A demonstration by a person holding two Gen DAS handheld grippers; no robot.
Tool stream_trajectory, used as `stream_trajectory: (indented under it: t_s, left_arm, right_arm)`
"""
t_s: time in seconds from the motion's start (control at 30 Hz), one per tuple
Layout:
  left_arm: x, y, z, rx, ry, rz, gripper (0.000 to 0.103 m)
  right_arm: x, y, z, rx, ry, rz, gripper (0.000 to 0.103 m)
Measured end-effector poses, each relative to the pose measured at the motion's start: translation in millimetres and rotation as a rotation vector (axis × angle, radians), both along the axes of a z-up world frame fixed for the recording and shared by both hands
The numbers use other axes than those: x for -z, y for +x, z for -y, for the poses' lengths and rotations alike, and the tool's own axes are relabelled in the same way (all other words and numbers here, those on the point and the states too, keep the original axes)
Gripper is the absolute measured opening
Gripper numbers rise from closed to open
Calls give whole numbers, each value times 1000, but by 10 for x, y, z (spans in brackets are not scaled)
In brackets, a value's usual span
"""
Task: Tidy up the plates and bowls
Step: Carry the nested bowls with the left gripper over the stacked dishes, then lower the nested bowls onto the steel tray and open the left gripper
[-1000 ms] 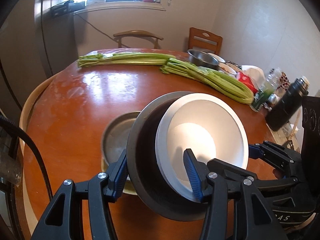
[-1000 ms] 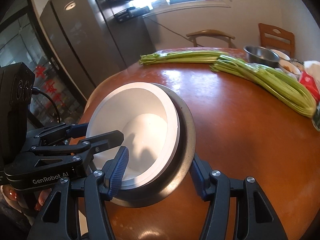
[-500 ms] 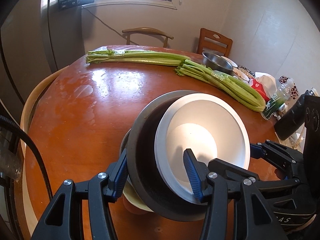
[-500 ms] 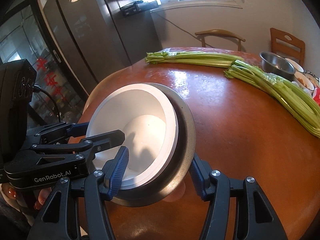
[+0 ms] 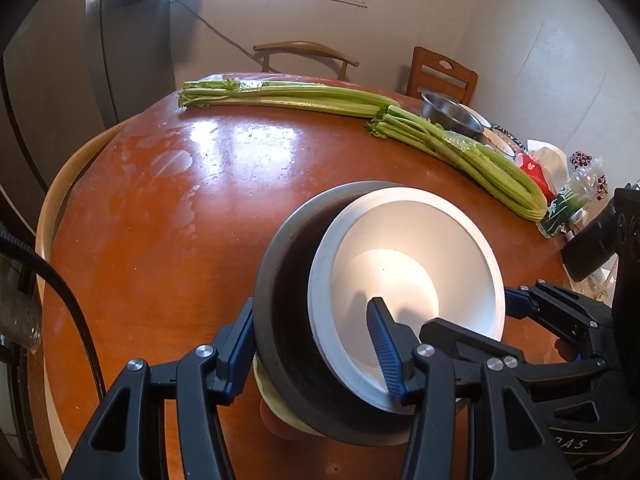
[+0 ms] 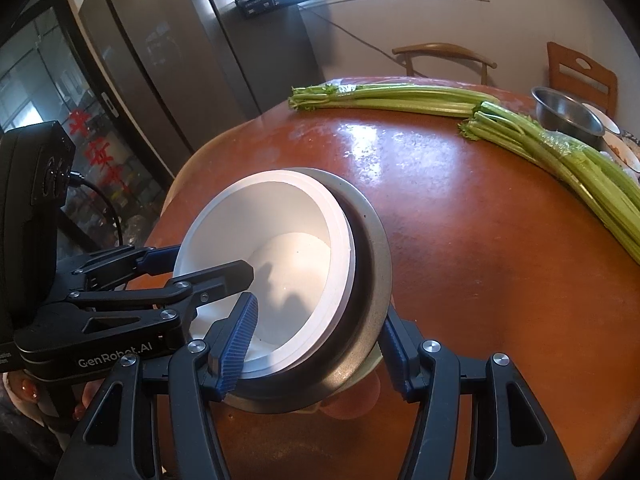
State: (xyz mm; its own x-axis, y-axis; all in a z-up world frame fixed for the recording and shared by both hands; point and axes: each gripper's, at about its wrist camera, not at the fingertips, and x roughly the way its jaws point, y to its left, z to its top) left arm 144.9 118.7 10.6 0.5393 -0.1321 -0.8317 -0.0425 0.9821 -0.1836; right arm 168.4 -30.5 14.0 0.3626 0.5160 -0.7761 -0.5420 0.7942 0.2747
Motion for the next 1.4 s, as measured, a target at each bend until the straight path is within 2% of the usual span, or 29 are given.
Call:
stream_trajectory:
  t_s: [0.53, 0.77, 1.4]
  left_arm:
    - [166, 12, -21, -6, 12, -27, 53]
    - [187, 16, -11, -6, 32, -23, 53]
    - [140, -30, -48, -5, 22, 7, 54]
  right_arm:
    - [133, 16, -32, -6, -10, -18, 61]
    - [152, 3, -44, -6, -25, -7, 61]
    - [177, 9, -57, 8, -82, 18, 62]
